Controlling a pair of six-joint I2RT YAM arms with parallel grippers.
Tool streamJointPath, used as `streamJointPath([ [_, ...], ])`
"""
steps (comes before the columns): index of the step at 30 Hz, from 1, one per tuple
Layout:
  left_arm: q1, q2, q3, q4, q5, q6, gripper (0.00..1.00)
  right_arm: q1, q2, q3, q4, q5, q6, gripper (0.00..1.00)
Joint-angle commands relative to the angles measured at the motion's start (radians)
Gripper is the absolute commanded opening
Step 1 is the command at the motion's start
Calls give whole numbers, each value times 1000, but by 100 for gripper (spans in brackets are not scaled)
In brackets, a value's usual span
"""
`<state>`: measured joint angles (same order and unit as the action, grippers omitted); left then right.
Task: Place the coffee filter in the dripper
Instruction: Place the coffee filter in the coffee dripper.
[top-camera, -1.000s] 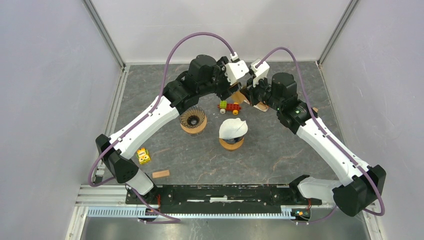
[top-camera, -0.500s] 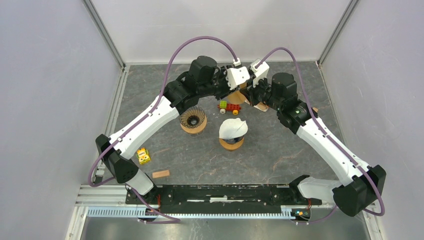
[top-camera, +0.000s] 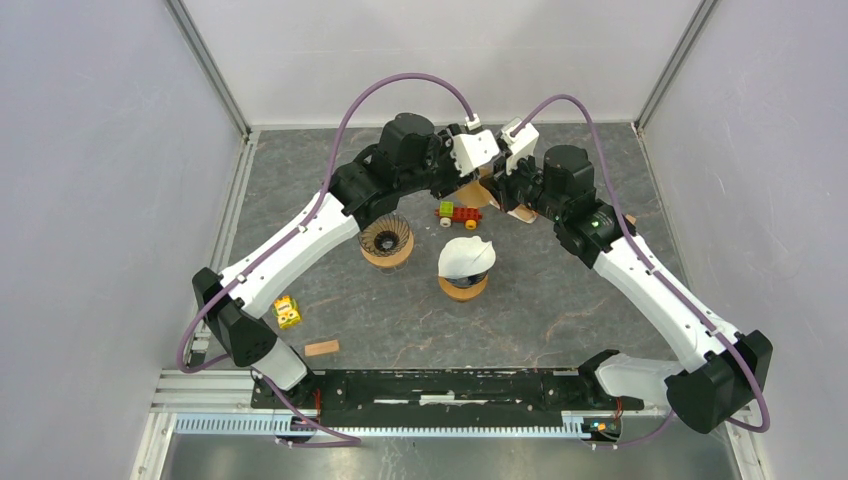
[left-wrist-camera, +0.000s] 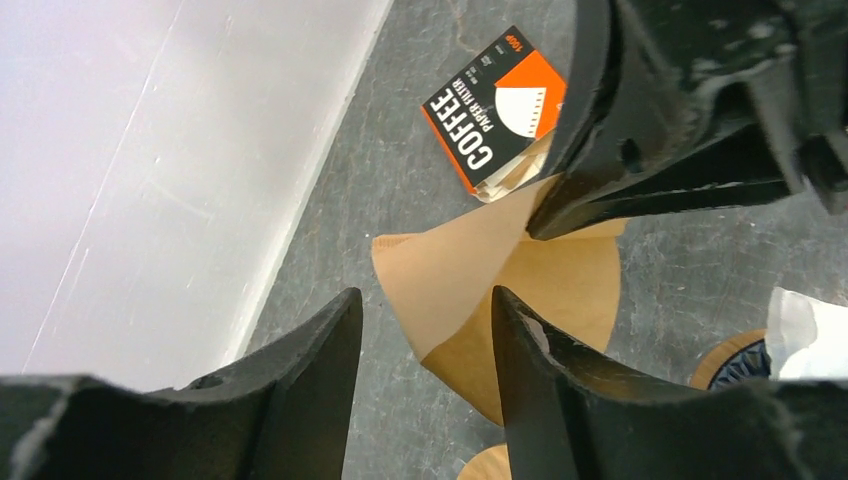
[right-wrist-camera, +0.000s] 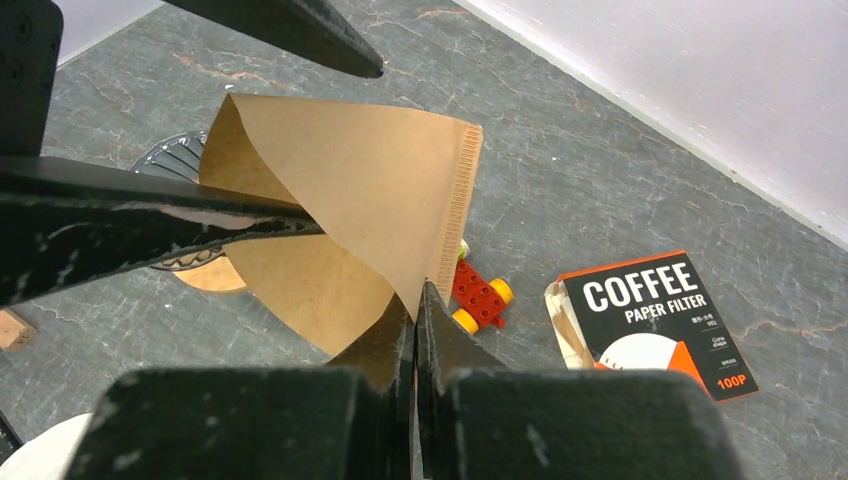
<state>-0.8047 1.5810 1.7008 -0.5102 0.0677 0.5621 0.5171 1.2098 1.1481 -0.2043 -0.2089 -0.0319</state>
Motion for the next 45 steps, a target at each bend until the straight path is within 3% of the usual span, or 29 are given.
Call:
streamJointPath([
  [1,-3,-50,-6,63,-59,-14,60,4,-32,35,32,-9,-7,0],
  [8,-2,-40,-18,64,-46,-24,64,4,-38,33,34,-13,-3,0],
  [18,-4,-38,-15,64,-31,-44,46,3,-26,38,33,-16,-3,0],
  [28,-4,-40,-10,63,-39,-62,61,4,-33,33,33,-12,-6,0],
  [33,-4,-45,-21,58,-43,-52,62,4,-28,36,36,-14,-2,0],
  [45,-5,-44,-20,57,-39,-51,45,4,-24,36,39,-9,-1,0],
])
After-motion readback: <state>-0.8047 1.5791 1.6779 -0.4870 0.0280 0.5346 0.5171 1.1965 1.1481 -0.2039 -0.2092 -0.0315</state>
